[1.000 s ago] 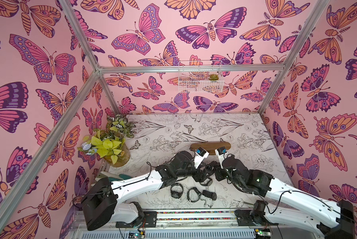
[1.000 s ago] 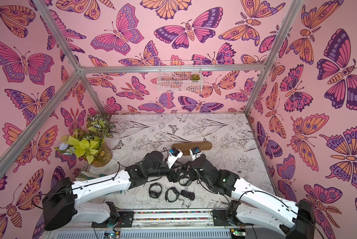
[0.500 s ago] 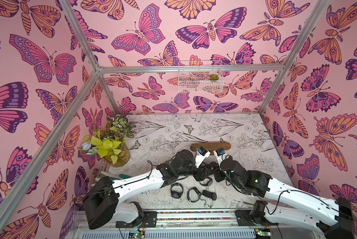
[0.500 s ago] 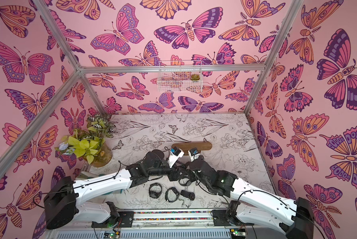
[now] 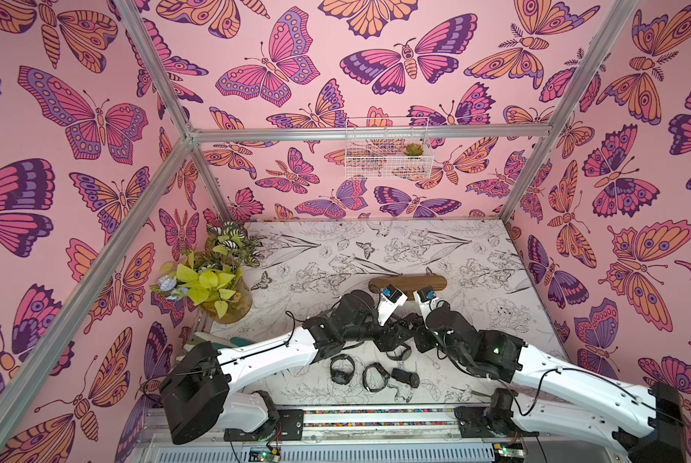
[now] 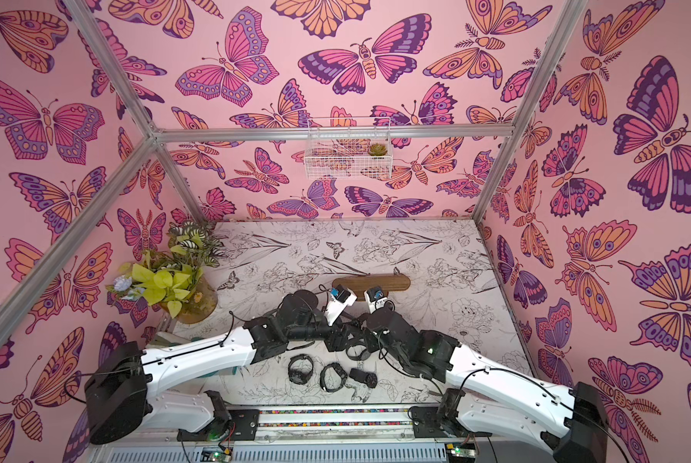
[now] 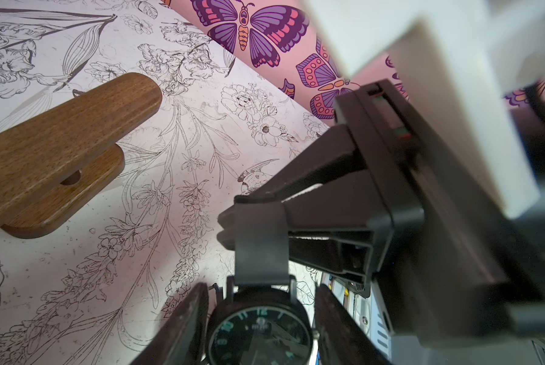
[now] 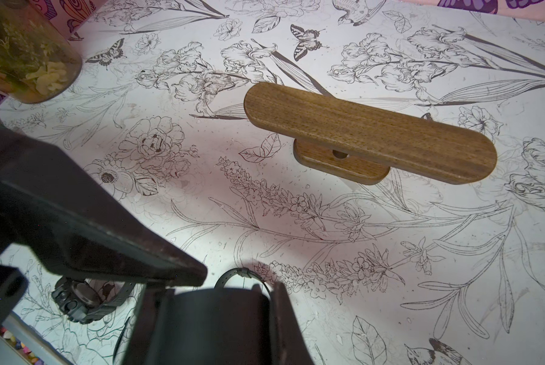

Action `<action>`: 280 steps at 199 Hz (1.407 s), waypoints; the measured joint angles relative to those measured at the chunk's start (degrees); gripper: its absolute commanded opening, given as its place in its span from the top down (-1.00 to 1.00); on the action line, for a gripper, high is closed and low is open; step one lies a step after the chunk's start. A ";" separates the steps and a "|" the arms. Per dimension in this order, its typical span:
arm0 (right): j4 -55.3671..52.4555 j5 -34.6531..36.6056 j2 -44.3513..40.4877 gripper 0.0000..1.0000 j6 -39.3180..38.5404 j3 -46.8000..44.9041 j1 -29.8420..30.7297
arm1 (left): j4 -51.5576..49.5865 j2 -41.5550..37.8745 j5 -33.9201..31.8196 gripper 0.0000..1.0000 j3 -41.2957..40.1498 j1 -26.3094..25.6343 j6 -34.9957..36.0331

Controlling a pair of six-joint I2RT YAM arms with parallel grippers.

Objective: Place watch on stand
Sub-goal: Pick up the watch at the center of the board, then place the watch on the stand.

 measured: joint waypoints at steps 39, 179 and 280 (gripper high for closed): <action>0.00 0.00 0.00 0.97 0.02 0.02 0.00 | -0.87 0.07 0.26 0.12 0.02 0.00 0.04; -3.17 -1.38 -6.34 -0.28 2.95 0.11 -5.20 | -7.80 1.27 -8.37 0.22 5.40 8.07 -1.33; -7.04 -10.14 -9.03 -0.30 8.81 -2.16 -25.83 | -23.80 17.62 -20.33 0.22 21.97 19.17 -1.14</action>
